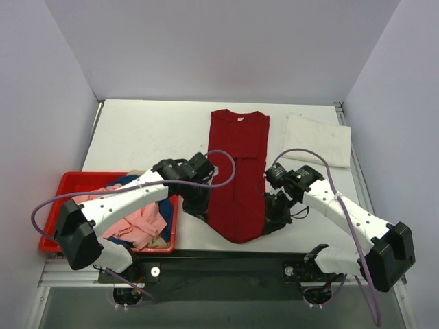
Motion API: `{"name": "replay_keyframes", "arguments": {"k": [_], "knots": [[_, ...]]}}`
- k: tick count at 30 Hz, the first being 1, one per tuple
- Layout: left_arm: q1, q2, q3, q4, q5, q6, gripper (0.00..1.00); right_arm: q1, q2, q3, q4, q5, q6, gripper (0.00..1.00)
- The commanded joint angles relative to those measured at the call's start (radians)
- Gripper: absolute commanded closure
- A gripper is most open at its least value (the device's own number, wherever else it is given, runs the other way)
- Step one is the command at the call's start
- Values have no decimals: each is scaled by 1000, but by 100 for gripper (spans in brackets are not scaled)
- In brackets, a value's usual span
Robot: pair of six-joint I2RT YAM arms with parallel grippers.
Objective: Fold and stack the t-shirts
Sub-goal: Fold the folded rectangular tshirt in 1/3 of the way
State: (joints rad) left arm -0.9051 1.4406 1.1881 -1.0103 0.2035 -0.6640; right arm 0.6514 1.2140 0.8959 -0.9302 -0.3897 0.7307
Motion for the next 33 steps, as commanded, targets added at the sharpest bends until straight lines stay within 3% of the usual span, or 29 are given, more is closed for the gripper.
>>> {"name": "replay_keyframes", "arguments": {"k": [1,5,18,33], "knots": [[89,12,79,-57,-36,59,100,-42,28,86,-131,66,-56,100],[181,58,154,-7,11,119,100,-97,109,164,-142,101,-111,100],[299,319,407,26,24,219,100,-298,410,501,-118,203,-257,100],[406,662,761,24,54,230,100,-389,811,856,-104,206,-303,100]]}}
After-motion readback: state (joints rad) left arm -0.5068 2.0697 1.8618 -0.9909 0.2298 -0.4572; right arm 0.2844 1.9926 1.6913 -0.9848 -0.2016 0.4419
